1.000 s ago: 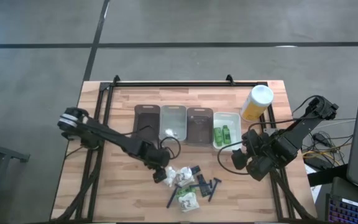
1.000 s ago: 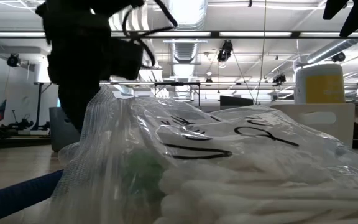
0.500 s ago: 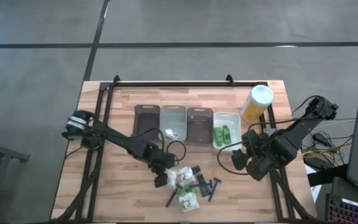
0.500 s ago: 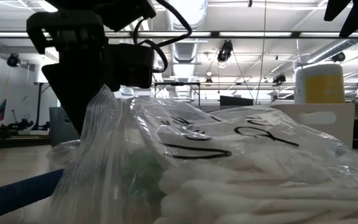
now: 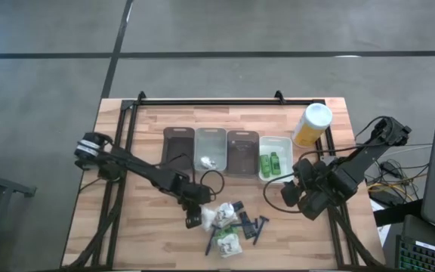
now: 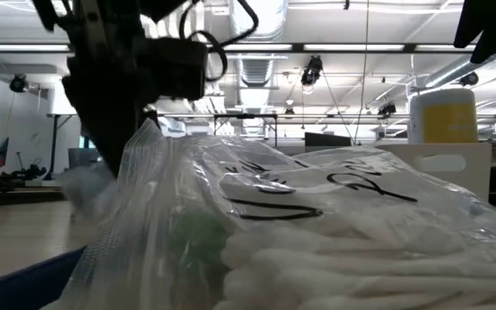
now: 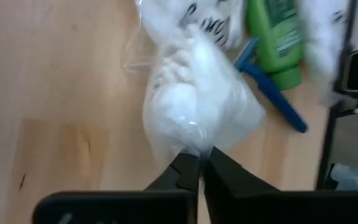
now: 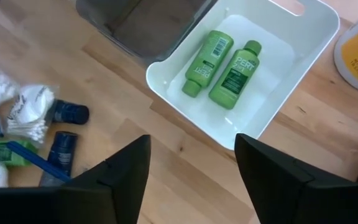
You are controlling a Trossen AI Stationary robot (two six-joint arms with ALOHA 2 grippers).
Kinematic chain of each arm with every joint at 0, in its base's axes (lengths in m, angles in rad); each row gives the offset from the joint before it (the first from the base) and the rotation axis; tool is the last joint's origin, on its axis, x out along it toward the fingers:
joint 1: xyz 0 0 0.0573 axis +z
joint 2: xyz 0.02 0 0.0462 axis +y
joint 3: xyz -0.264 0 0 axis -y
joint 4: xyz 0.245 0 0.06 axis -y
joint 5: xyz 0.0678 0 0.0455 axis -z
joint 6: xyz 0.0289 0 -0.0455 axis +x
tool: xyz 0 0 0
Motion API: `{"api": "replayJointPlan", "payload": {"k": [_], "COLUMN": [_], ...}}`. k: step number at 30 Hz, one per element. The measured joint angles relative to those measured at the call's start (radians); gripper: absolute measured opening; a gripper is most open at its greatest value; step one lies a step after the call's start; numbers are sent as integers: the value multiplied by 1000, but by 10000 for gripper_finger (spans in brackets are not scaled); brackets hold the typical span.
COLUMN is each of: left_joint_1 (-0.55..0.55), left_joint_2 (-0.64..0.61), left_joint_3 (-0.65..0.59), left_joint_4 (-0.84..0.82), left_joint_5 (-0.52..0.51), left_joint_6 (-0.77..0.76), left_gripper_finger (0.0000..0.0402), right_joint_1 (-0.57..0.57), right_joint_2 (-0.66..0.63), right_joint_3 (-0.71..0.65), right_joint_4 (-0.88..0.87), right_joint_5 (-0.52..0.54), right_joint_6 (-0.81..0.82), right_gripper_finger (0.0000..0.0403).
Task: Pick & Place Travel size toiletries
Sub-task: Put the white cotton pack into the gray bin
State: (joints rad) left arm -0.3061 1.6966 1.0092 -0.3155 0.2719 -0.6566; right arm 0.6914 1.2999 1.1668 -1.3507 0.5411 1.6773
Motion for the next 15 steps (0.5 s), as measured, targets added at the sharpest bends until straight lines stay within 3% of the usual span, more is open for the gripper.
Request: {"api": "replayJointPlan", "payload": {"k": [4, 7, 9, 13, 15], "left_joint_1": [-14, -31, -42, -21, 20], "left_joint_2": [-85, -178, -244, -335, -362], "left_joint_3": [0, 0, 4, 30, 61], "left_joint_4": [-49, -64, -70, -71, -104], "left_joint_5": [-40, -131, -261, -624, -722], "left_joint_6": [-53, -96, -107, -30, 42], "left_gripper_finger": [8, 5, 4, 4, 3], "right_joint_1": [0, 0, 0, 0, 0], "right_joint_2": [0, 0, 0, 0, -1], "right_joint_3": [5, 19, 27, 39, 39], "right_joint_4": [8, 9, 19, 36, 44], "right_joint_5": [1, 3, 10, 36, 41], "right_joint_6": [-35, -63, -75, -83, -86], "right_gripper_finger": [219, 221, 224, 231, 235]}}
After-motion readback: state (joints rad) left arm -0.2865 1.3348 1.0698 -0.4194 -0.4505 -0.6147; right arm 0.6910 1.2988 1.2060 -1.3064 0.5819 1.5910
